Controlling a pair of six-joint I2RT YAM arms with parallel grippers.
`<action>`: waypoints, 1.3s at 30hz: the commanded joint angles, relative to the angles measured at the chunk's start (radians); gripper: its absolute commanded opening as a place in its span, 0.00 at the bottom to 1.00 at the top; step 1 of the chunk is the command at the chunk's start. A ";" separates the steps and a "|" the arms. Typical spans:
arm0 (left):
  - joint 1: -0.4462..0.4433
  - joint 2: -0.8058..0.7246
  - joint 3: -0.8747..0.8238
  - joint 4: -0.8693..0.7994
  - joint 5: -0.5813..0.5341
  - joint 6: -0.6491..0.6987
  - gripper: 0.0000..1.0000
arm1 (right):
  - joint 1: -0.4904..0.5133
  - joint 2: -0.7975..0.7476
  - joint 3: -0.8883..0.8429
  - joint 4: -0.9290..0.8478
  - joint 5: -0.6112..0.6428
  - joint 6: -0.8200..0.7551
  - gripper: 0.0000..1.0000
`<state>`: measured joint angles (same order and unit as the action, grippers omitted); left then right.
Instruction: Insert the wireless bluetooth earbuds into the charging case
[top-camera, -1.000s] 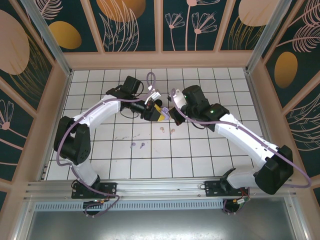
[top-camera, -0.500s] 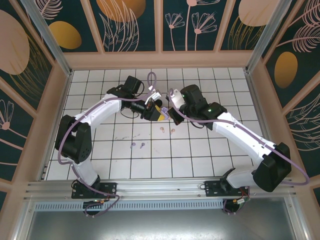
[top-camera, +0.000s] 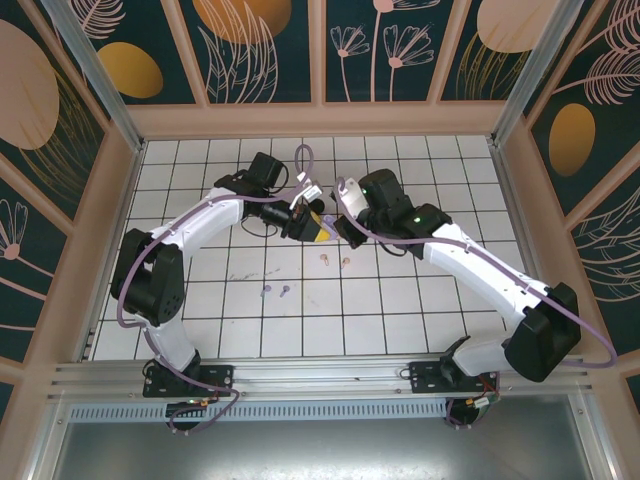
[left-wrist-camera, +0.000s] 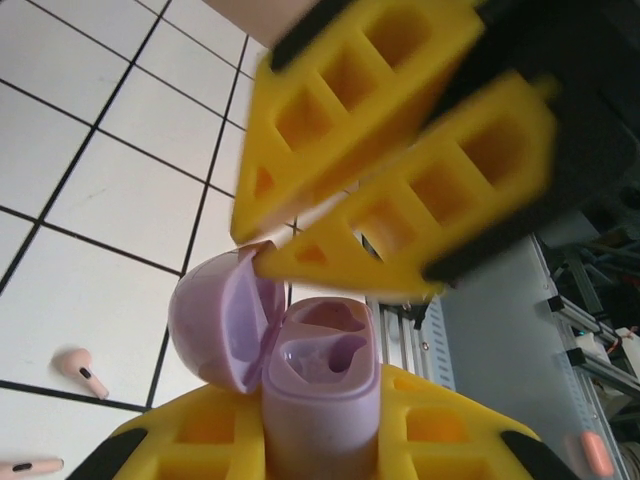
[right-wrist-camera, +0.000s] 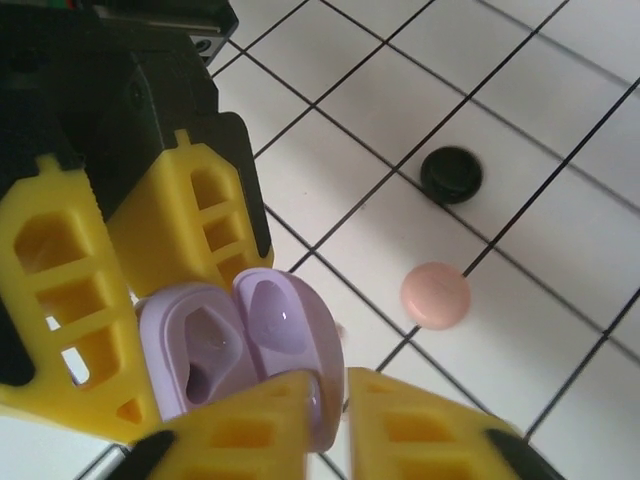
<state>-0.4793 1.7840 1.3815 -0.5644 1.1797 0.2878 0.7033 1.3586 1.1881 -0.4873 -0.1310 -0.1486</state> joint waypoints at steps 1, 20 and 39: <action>-0.007 -0.035 -0.060 0.157 0.030 -0.083 0.00 | -0.002 -0.015 0.058 0.005 0.057 0.012 0.34; -0.005 -0.403 -0.499 0.934 -0.468 -0.488 0.00 | -0.022 -0.361 -0.144 0.002 -0.051 0.428 0.59; 0.067 -0.597 -0.618 1.130 -1.048 -0.589 0.00 | 0.252 0.186 -0.047 0.124 0.094 0.934 0.54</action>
<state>-0.4503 1.1790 0.7753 0.4858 0.2161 -0.2428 0.9306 1.4887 1.0653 -0.3843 -0.0731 0.6640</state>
